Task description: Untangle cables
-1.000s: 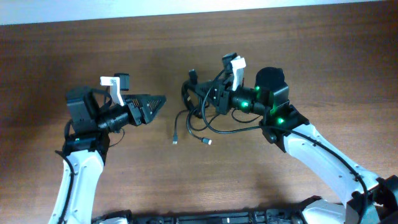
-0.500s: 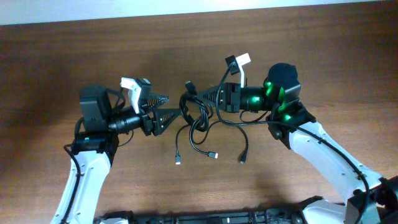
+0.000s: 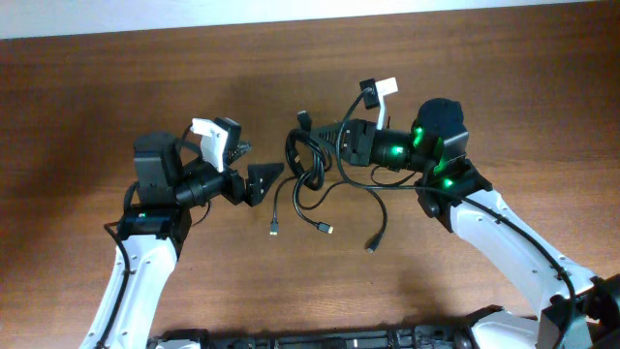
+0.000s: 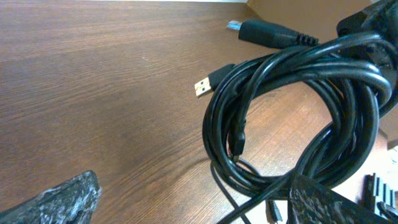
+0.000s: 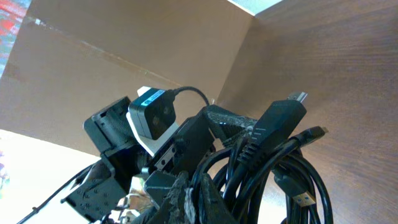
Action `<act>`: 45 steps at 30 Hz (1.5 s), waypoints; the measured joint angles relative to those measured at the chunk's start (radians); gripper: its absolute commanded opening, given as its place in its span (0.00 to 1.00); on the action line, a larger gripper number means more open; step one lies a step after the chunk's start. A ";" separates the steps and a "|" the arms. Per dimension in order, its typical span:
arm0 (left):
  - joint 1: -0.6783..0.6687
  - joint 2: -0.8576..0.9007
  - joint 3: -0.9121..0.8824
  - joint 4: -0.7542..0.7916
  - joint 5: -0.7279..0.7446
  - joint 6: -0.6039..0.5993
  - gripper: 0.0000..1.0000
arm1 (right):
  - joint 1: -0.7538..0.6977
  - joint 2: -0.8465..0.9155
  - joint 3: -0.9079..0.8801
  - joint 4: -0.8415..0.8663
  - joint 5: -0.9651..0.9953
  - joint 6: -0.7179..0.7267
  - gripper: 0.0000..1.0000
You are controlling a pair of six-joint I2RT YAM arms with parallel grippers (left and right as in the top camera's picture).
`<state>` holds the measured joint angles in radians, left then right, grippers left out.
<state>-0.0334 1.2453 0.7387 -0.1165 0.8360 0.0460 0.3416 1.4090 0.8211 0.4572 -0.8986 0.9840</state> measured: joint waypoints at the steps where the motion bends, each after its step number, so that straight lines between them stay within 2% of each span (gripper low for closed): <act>1: 0.000 0.000 0.000 0.000 -0.009 0.000 0.99 | 0.000 0.000 0.000 0.000 0.016 0.000 0.04; 4: 0.000 0.000 0.000 0.000 -0.024 0.000 1.00 | 0.002 0.018 0.000 0.000 0.046 0.000 0.04; 9: -0.023 0.000 0.000 0.008 -0.025 0.003 0.89 | 0.066 0.034 0.000 0.009 0.122 0.000 0.04; 11: -0.035 0.000 0.000 0.009 -0.024 0.004 0.89 | 0.067 0.034 0.000 0.010 0.124 0.000 0.04; 12: -0.040 0.000 0.000 0.010 -0.021 0.004 0.86 | 0.067 0.034 0.000 0.010 0.123 0.000 0.04; 13: -0.040 0.000 0.000 0.010 -0.013 0.004 0.75 | 0.067 0.034 0.000 0.015 0.114 0.000 0.04; 14: -0.040 0.000 0.000 0.010 -0.009 0.004 0.72 | 0.067 0.035 0.000 0.032 0.096 0.000 0.04; 19: -0.040 0.000 0.000 0.003 -0.002 0.030 0.75 | 0.067 0.035 0.000 0.072 -0.018 0.098 0.04; 20: -0.040 0.000 0.000 0.002 -0.002 0.046 0.71 | 0.067 0.035 0.000 0.072 -0.038 0.106 0.04; 22: -0.040 0.000 0.000 0.002 -0.003 0.082 0.51 | 0.067 0.035 0.000 0.073 -0.101 0.140 0.04; 23: -0.040 0.000 0.000 0.001 -0.003 0.089 0.44 | 0.067 0.035 0.000 0.073 -0.121 0.146 0.04; 25: -0.045 0.000 0.000 0.002 0.010 0.100 0.38 | 0.091 0.036 0.000 0.126 -0.139 0.172 0.04; 27: -0.054 0.000 0.000 0.001 0.023 0.104 0.41 | 0.106 0.036 0.000 0.151 -0.140 0.179 0.04; 28: -0.069 0.000 0.000 0.001 0.024 0.104 0.51 | 0.107 0.036 0.000 0.150 -0.140 0.187 0.04; 29: -0.084 0.000 0.000 0.001 0.024 0.106 0.42 | 0.112 0.036 0.000 0.150 -0.140 0.188 0.04; 30: -0.090 0.000 0.000 0.001 0.025 0.103 0.19 | 0.119 0.036 0.000 0.150 -0.140 0.189 0.04; 31: -0.093 0.000 0.000 0.001 0.024 0.108 0.00 | 0.127 0.036 0.000 0.150 -0.140 0.190 0.04; 32: -0.094 0.000 0.000 0.000 0.017 0.113 0.00 | 0.130 0.036 0.000 0.154 -0.139 0.190 0.05; 34: -0.097 0.000 0.000 0.001 -0.031 0.116 0.00 | 0.130 0.036 0.000 0.150 -0.125 0.177 0.21; 35: -0.099 0.000 0.000 0.001 -0.080 0.105 0.00 | 0.130 0.038 0.000 0.150 -0.113 0.105 0.40; 36: -0.100 0.000 0.000 0.001 -0.159 0.056 0.00 | 0.130 0.038 0.002 0.104 -0.082 0.000 0.67; 37: -0.100 0.000 0.000 -0.005 -0.237 -0.008 0.00 | 0.130 0.035 0.010 0.014 -0.029 -0.087 0.90; 38: -0.098 0.001 0.000 -0.027 -0.436 -0.212 0.00 | 0.132 0.038 0.018 -0.246 0.186 -0.266 0.93; 39: -0.098 -0.001 0.002 -0.054 -0.515 -0.309 0.00 | 0.132 0.043 0.011 -0.298 0.283 -0.313 0.98; 40: -0.098 0.000 0.005 -0.129 -0.613 -0.474 0.00 | 0.132 0.043 0.012 -0.345 0.341 -0.343 0.98; 42: -0.097 0.000 0.005 -0.157 -0.715 -0.760 0.00 | 0.174 0.043 0.012 -0.368 0.402 -0.423 0.98; 45: -0.097 0.000 0.005 -0.159 -0.731 -1.012 0.00 | 0.285 0.053 0.012 -0.364 0.527 -0.584 0.98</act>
<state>-0.1307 1.2453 0.7433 -0.2760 0.1051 -0.9657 0.6262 1.4620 0.8330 0.0933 -0.3714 0.3996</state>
